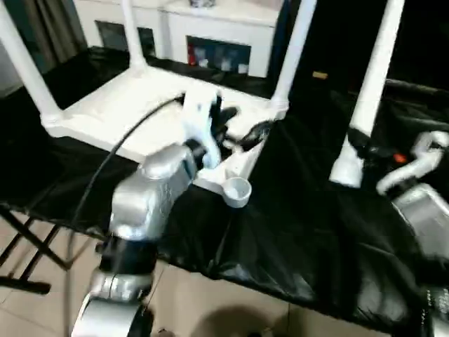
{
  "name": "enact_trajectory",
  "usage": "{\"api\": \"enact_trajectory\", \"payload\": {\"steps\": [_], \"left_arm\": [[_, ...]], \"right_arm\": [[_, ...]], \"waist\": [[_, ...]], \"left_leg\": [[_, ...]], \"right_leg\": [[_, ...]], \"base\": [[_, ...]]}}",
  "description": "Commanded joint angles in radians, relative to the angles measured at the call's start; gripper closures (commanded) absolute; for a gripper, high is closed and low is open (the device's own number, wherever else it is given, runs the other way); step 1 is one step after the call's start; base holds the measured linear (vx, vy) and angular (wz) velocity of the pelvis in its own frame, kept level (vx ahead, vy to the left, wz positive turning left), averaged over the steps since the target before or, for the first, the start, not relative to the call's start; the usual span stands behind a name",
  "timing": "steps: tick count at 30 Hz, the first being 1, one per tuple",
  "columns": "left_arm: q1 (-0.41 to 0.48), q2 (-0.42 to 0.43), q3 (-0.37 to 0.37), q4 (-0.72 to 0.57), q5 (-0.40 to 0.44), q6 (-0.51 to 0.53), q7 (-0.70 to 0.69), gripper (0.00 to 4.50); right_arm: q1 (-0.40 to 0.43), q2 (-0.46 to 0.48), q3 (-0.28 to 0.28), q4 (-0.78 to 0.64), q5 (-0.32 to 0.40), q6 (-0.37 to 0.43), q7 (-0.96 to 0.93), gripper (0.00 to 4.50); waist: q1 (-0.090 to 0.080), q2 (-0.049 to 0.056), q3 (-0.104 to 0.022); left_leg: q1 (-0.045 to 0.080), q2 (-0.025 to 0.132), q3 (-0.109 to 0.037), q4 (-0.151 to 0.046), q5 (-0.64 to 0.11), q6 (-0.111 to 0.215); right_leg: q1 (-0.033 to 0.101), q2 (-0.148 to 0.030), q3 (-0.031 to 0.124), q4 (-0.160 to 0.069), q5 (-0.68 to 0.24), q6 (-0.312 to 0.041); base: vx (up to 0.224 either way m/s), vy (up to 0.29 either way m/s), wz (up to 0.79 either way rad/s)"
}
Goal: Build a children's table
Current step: Pick table leg
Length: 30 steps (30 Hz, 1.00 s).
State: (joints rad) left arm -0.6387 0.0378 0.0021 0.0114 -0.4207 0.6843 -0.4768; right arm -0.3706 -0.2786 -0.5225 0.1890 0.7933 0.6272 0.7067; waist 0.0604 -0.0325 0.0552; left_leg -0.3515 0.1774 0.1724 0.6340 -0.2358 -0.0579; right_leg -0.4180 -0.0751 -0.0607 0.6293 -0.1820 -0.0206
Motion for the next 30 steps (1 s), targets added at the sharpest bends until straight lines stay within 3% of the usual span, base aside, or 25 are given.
{"api": "enact_trajectory", "payload": {"steps": [1,4,6,8,9,10,14,15,17,22,24,28,29,30], "left_arm": [[-0.029,-0.017,0.009,0.009,-0.043,0.048,-0.004,0.00],[-0.064,-0.040,0.028,0.014,-0.121,0.111,-0.013,0.00],[-0.082,-0.057,0.038,0.015,-0.153,0.133,-0.017,0.00],[-0.103,-0.075,0.058,0.020,-0.195,0.176,-0.024,0.00],[-0.103,-0.075,0.058,0.020,-0.195,0.176,-0.024,0.00],[-0.109,-0.084,0.071,0.019,-0.224,0.194,-0.029,0.00],[-0.117,-0.097,0.101,0.016,-0.261,0.214,-0.021,0.00],[-0.118,-0.101,0.112,0.016,-0.272,0.225,-0.010,0.00],[-0.117,-0.099,0.112,0.017,-0.269,0.229,-0.004,0.00],[-0.117,-0.127,0.153,0.050,-0.256,0.216,0.103,0.48],[-0.129,-0.139,0.179,0.061,-0.263,0.223,0.143,0.74],[-0.128,-0.160,0.199,0.057,-0.275,0.224,0.178,0.94],[-0.124,-0.167,0.201,0.053,-0.274,0.224,0.189,1.19],[-0.122,-0.173,0.204,0.054,-0.276,0.223,0.193,1.26]], "right_arm": [[0.004,-0.001,0.028,-0.101,0.100,0.049,0.048,2.65],[0.041,-0.005,0.078,-0.189,0.170,0.132,0.088,2.65],[0.072,-0.006,0.118,-0.249,0.168,0.178,0.116,2.65],[0.093,0.005,0.183,-0.293,0.119,0.179,0.129,2.65],[0.093,0.005,0.183,-0.293,0.119,0.179,0.129,2.65],[0.098,0.004,0.229,-0.299,0.074,0.165,0.134,2.65],[0.108,-0.008,0.291,-0.315,0.043,0.152,0.120,2.65],[0.109,-0.015,0.305,-0.319,0.044,0.151,0.115,2.65],[0.110,-0.020,0.315,-0.325,0.047,0.155,0.116,2.65],[0.105,-0.015,0.346,-0.346,0.037,0.165,0.104,2.65],[0.091,-0.007,0.350,-0.343,0.020,0.184,0.066,2.65],[0.078,0.006,0.348,-0.335,0.014,0.186,0.024,2.65],[0.078,0.008,0.350,-0.332,0.013,0.176,0.020,2.65],[0.077,0.012,0.350,-0.329,0.010,0.168,0.016,2.65]], "waist": [[0.009,-0.008,-0.066],[0.014,-0.008,-0.064],[0.016,-0.009,-0.061],[0.020,-0.010,-0.063],[0.021,-0.011,-0.062],[0.020,-0.015,-0.063],[0.025,-0.014,-0.063],[0.027,-0.024,-0.064],[0.032,-0.017,-0.064],[0.033,-0.017,-0.066],[0.032,-0.025,-0.068],[0.032,-0.025,-0.069],[0.034,-0.024,-0.068],[0.032,-0.031,-0.068]], "left_leg": [[-0.010,0.040,-0.012,-0.077,-0.026,0.121],[-0.003,0.038,-0.009,-0.077,-0.050,0.092],[-0.008,0.039,-0.011,-0.079,-0.058,0.079],[-0.007,0.041,-0.013,-0.081,-0.048,0.059],[-0.008,0.040,-0.012,-0.081,-0.041,0.057],[-0.012,0.041,-0.014,-0.082,-0.032,0.054],[-0.012,0.041,-0.014,-0.081,-0.012,0.053],[-0.012,0.040,-0.013,-0.081,0.002,0.058],[-0.011,0.042,-0.015,-0.081,0.017,0.063],[-0.011,0.043,-0.015,-0.080,0.035,0.073],[-0.011,0.044,-0.015,-0.079,0.066,0.083],[-0.012,0.043,-0.015,-0.076,0.087,0.096],[-0.012,0.044,-0.014,-0.076,0.091,0.100],[-0.012,0.044,-0.013,-0.075,0.091,0.104]], "right_leg": [[0.070,-0.060,0.040,-0.078,-0.160,-0.238],[0.064,-0.061,0.041,-0.087,-0.234,-0.221],[0.066,-0.061,0.040,-0.092,-0.265,-0.199],[0.065,-0.065,0.039,-0.092,-0.274,-0.183],[0.064,-0.065,0.040,-0.094,-0.268,-0.179],[0.066,-0.065,0.040,-0.090,-0.258,-0.177],[0.065,-0.067,0.041,-0.090,-0.237,-0.170],[0.067,-0.066,0.041,-0.088,-0.219,-0.167],[0.065,-0.067,0.042,-0.084,-0.198,-0.172],[0.068,-0.068,0.042,-0.081,-0.142,-0.191],[0.070,-0.067,0.042,-0.074,-0.093,-0.206],[0.071,-0.070,0.042,-0.072,-0.082,-0.215],[0.070,-0.070,0.042,-0.071,-0.076,-0.218],[0.070,-0.069,0.042,-0.072,-0.074,-0.218]], "base": [[0.000,0.000,0.00],[0.000,0.000,0.00],[0.000,0.000,0.00],[0.000,0.000,0.00],[0.000,0.000,0.00],[0.000,0.000,0.00],[0.000,0.000,0.00],[0.000,0.000,0.00],[0.000,0.000,0.00],[0.000,0.000,0.00],[0.000,0.000,0.00],[0.000,0.000,0.00],[0.000,0.000,0.00],[0.000,0.000,0.00]]}}
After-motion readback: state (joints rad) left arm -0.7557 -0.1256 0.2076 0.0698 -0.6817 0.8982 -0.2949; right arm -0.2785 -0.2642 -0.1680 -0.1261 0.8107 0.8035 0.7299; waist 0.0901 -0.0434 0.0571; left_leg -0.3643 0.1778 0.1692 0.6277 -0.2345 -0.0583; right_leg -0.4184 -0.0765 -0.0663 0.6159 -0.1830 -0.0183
